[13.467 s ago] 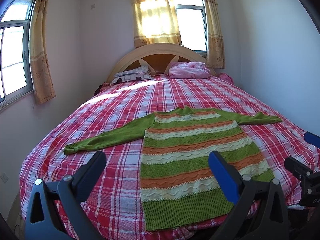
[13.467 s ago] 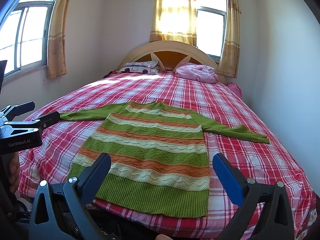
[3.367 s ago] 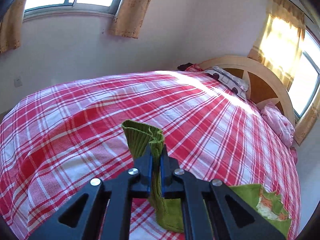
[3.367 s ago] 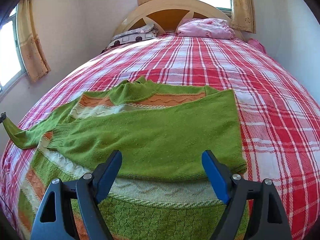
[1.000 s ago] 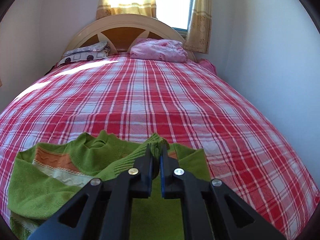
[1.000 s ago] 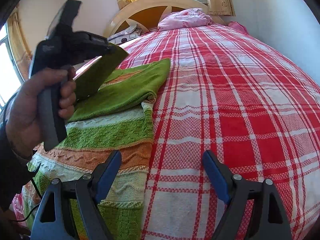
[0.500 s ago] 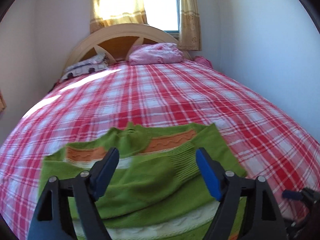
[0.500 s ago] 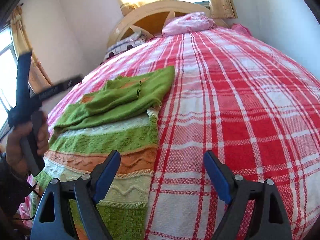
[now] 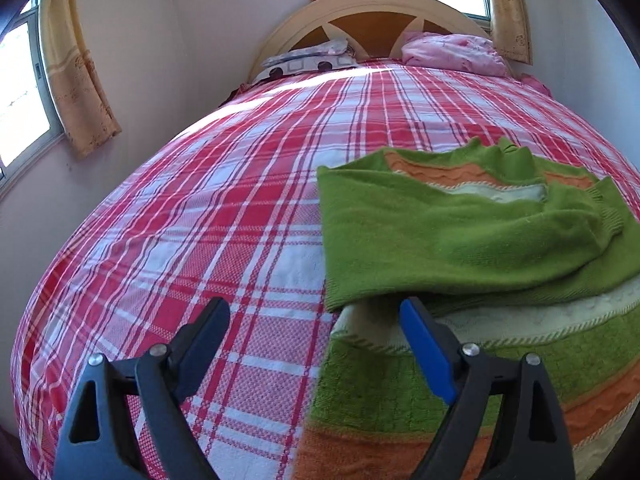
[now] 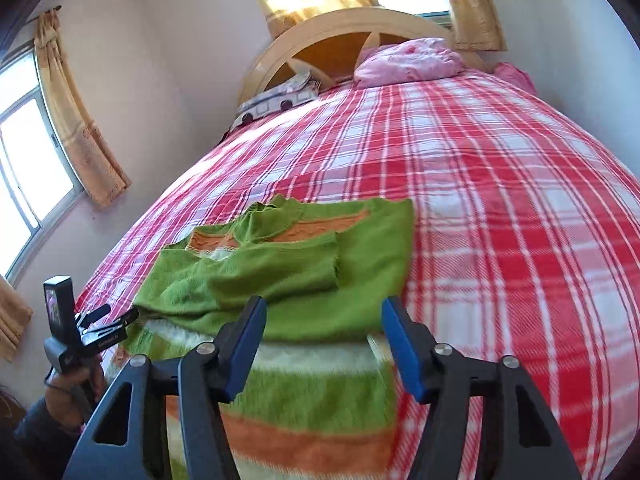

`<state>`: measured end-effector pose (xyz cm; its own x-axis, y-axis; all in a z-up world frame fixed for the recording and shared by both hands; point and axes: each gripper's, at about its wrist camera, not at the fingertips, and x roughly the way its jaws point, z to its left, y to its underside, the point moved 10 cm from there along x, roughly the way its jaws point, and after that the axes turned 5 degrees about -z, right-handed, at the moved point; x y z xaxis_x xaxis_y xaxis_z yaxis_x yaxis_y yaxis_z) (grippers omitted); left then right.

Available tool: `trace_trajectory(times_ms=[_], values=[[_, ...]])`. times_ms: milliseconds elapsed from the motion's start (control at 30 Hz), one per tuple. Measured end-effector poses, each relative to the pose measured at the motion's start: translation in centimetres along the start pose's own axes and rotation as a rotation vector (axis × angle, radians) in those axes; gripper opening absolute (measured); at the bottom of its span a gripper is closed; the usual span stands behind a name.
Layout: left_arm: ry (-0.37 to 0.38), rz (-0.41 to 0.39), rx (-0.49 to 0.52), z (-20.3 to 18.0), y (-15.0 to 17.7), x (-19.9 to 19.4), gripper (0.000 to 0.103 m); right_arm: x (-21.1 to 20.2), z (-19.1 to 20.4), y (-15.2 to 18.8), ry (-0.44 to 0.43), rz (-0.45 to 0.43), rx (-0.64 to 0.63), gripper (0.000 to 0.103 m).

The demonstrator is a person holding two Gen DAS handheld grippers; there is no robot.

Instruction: Fold small clothes

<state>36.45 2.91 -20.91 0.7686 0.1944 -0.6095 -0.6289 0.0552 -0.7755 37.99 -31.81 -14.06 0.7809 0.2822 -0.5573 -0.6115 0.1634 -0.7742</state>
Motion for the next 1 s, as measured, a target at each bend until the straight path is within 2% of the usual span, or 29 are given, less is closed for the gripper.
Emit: trace_trajectory(times_ms=[167, 333, 400, 467, 567, 700, 800, 900, 967, 1000], values=[[0.024, 0.020, -0.054, 0.5, 0.9, 0.2, 0.090, 6.2, 0.4, -0.9, 0.019, 0.101, 0.012, 0.056], [0.046, 0.039, -0.108, 1.6, 1.6, 0.8, 0.095, 11.3, -0.2, 1.0, 0.047, 0.215, 0.026, 0.042], [0.055, 0.057, -0.118, 1.6, 1.9, 1.1, 0.095, 11.8, -0.3, 1.4, 0.070, 0.206, 0.002, 0.011], [0.061, 0.065, -0.123, 1.6, 2.0, 1.2, 0.095, 11.2, 0.1, 1.1, 0.070, 0.177, -0.032, 0.007], [0.073, 0.077, -0.131, 1.5, 2.2, 1.4, 0.095, 9.0, 0.6, -0.1, 0.073, 0.112, -0.067, 0.003], [0.074, 0.099, -0.132, 1.5, 2.5, 1.8, 0.095, 5.6, 0.7, -2.0, 0.083, 0.023, -0.097, 0.001], [0.072, 0.105, -0.123, 1.4, 2.6, 1.8, 0.095, 4.1, -0.5, -2.3, 0.128, -0.011, -0.116, 0.001], [0.070, 0.109, -0.115, 1.3, 2.6, 1.9, 0.095, 4.2, -2.3, -1.2, 0.160, 0.017, -0.092, 0.001], [0.066, 0.107, -0.115, 1.4, 2.6, 1.9, 0.095, 5.4, -2.9, 0.5, 0.150, 0.089, -0.106, 0.002], [0.063, 0.100, -0.114, 1.5, 2.5, 1.7, 0.095, 5.6, -3.4, 1.1, 0.175, 0.104, -0.116, 0.004]])
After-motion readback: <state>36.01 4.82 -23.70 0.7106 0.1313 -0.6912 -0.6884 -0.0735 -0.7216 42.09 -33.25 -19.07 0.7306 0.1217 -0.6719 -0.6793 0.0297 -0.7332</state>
